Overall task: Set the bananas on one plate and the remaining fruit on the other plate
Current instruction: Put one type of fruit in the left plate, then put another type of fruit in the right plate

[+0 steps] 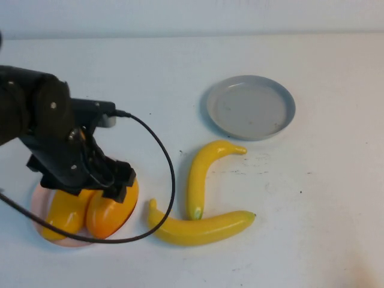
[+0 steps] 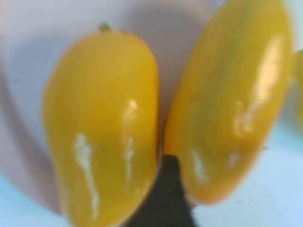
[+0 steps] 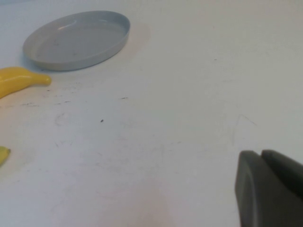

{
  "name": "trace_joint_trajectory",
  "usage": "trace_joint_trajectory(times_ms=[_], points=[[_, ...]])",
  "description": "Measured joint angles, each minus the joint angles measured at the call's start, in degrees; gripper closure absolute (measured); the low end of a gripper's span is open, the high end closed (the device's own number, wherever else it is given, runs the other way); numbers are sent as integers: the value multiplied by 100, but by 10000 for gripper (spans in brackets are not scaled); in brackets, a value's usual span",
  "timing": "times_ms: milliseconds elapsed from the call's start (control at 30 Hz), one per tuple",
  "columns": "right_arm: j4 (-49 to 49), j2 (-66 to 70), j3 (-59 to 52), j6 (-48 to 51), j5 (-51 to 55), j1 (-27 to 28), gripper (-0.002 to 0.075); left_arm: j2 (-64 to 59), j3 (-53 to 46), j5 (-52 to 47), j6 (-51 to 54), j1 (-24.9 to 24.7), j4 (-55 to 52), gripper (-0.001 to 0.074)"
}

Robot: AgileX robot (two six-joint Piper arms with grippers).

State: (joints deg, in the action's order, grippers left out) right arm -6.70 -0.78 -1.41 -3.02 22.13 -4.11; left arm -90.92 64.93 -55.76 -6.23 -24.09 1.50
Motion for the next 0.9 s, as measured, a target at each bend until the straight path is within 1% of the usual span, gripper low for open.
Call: trace_joint_trajectory(times_ms=[33,100,167,200,233,267,333,433,733,833,900], points=[[0,0,0,0,0,0,741,240,-12,0,0,0,-13,182],[0,0,0,0,0,0,741,723,-65,-9,0,0,-150,321],[0,0,0,0,0,0,742,1262,-117,-32,0,0,-255,517],[0,0,0,0,0,0,741,1516,-145,-44,0,0,-296,593],[0,0,0,0,0,0,741,1757,-183,-44,0,0,-354,642],[0,0,0,0,0,0,741,1989,-254,-32,0,0,-409,674],[0,0,0,0,0,0,741,2413,-475,83,0,0,-474,706],[0,0,0,0,0,0,741,3137,-1001,413,0,0,-522,725],[0,0,0,0,0,0,741,5442,-3095,2043,-11,0,-403,734],[0,0,0,0,0,0,741,5954,-3555,2411,-11,0,-493,734],[0,0,0,0,0,0,741,6180,-3731,2489,-11,0,-519,734]])
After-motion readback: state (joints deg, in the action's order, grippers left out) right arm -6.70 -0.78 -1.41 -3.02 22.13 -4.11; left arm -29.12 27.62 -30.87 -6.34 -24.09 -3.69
